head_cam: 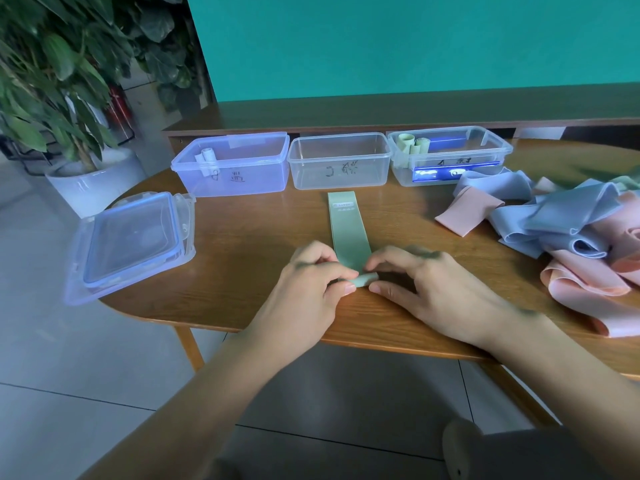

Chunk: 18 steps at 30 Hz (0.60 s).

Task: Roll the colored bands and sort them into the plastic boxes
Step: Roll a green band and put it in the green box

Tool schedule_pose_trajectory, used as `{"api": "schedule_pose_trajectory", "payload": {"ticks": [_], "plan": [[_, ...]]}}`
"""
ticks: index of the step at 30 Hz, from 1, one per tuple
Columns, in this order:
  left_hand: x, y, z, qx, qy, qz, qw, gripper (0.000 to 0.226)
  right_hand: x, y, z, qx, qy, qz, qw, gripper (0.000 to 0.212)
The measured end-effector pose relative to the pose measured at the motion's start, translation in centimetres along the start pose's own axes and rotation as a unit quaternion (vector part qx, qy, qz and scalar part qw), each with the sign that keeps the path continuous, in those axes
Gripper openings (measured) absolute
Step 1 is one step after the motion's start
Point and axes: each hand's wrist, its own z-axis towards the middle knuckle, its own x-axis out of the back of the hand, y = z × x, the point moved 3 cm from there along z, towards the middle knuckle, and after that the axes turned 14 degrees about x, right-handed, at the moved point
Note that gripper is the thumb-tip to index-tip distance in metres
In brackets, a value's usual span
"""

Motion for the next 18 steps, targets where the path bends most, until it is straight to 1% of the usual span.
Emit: {"api": "schedule_pose_trajectory", "payload": {"ticks": [2,5,8,10,12,15,18], "plan": [[0.0,0.1,0.1,-0.021,0.001,0.012,1.000,0.019,-0.1,-0.1,0.0,-0.003,0.005,-0.007,1.000,0.028],[0.1,0.0,0.3,-0.033,-0.013,0.026,0.999,0.022,-0.3,0.0,0.1,-0.003,0.006,-0.014,1.000,0.028],[0.2,-0.1,0.4,-0.034,-0.028,0.021,0.999,0.025,-0.5,0.2,0.3,-0.004,0.020,-0.006,1.000,0.019],[0.3,-0.1,0.6,-0.019,-0.035,0.018,0.999,0.028,-0.6,0.3,0.5,0.008,0.029,0.000,1.000,0.015],[0.4,0.0,0.6,0.001,-0.033,0.011,0.999,0.032,-0.7,0.4,0.7,0.013,0.034,0.009,0.999,0.015],[0.7,-0.3,0.4,0.036,-0.024,-0.022,0.999,0.022,-0.7,0.6,0.9,0.014,0.043,0.015,0.999,0.019],[0.6,-0.3,0.3,0.057,-0.029,-0.001,0.998,0.017,-0.8,0.7,1.4,0.027,0.044,0.007,0.999,0.019]]}}
